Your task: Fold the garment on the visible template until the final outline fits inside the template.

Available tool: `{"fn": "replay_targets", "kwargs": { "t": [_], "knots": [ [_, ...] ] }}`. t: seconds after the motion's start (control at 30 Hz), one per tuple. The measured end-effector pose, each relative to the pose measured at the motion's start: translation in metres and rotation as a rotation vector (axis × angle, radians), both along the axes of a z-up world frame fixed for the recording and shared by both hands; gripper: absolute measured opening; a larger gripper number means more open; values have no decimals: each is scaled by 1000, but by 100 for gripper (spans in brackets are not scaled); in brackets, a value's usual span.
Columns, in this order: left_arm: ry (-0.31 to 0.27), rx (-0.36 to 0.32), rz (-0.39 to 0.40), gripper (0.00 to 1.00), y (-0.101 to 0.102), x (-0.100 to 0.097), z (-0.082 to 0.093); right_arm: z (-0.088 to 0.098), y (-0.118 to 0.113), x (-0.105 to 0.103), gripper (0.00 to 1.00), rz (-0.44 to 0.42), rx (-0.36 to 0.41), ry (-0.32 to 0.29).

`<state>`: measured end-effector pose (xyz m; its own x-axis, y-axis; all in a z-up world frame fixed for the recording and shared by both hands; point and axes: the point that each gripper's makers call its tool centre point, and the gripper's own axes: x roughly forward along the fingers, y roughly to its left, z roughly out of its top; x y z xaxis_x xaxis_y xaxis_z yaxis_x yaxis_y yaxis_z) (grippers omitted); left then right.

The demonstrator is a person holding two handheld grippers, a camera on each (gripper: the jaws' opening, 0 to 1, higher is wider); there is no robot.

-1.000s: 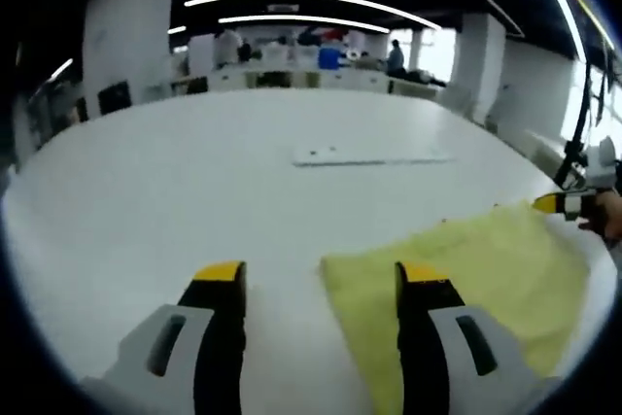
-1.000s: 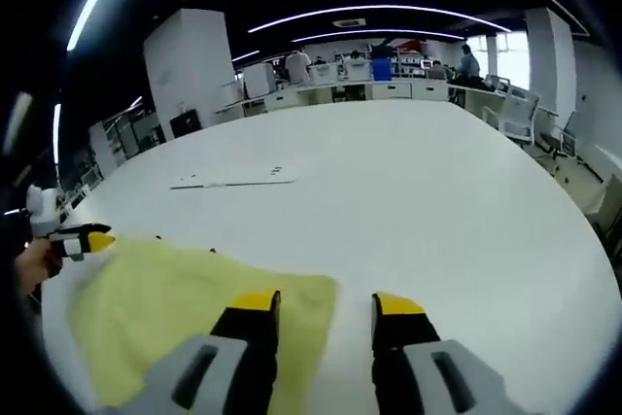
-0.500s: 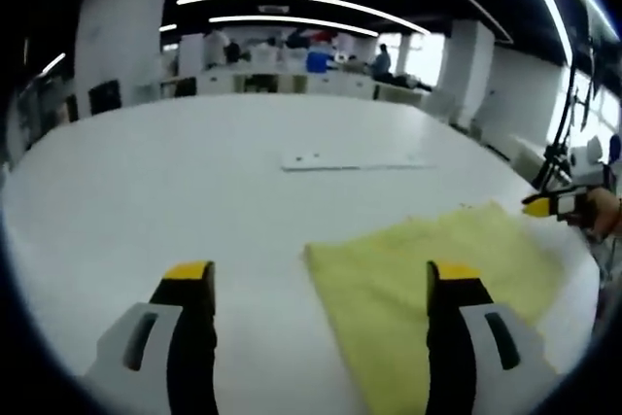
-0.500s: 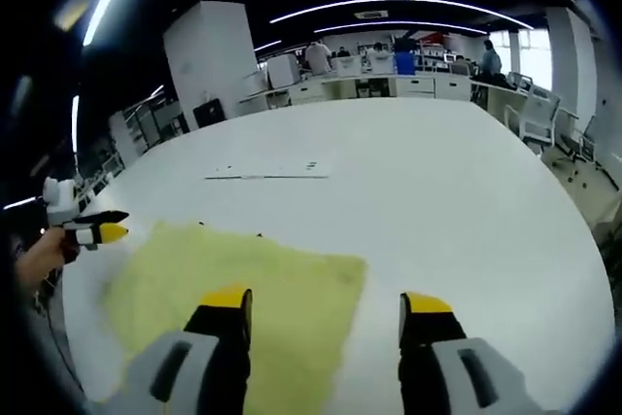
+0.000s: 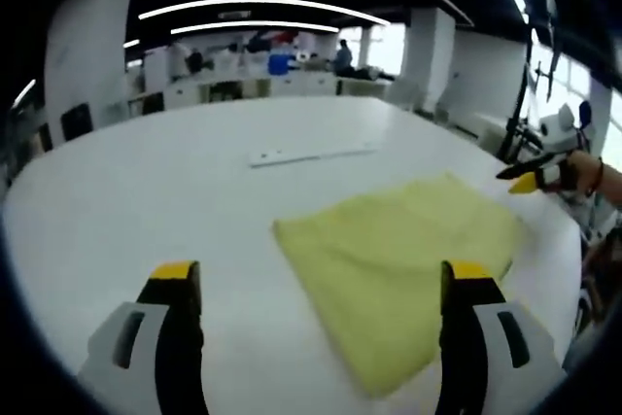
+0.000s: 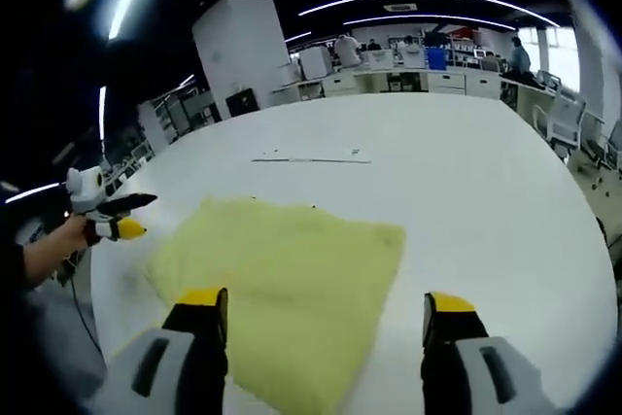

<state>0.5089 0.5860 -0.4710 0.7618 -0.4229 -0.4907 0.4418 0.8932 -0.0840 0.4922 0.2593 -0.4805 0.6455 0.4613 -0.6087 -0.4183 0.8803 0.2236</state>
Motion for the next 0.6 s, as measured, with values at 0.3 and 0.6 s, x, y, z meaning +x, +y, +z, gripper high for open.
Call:
{"fn": "replay_targets", "kwargs": {
  "t": [0.3,0.6],
  "knots": [
    [9,-4,-39,99,-1,-27,-4,-2,-3,-29,84,19,1,8],
    [42,-16,-55,96,0,-44,-15,-8,-7,-51,79,17,-18,17]
  ]
}}
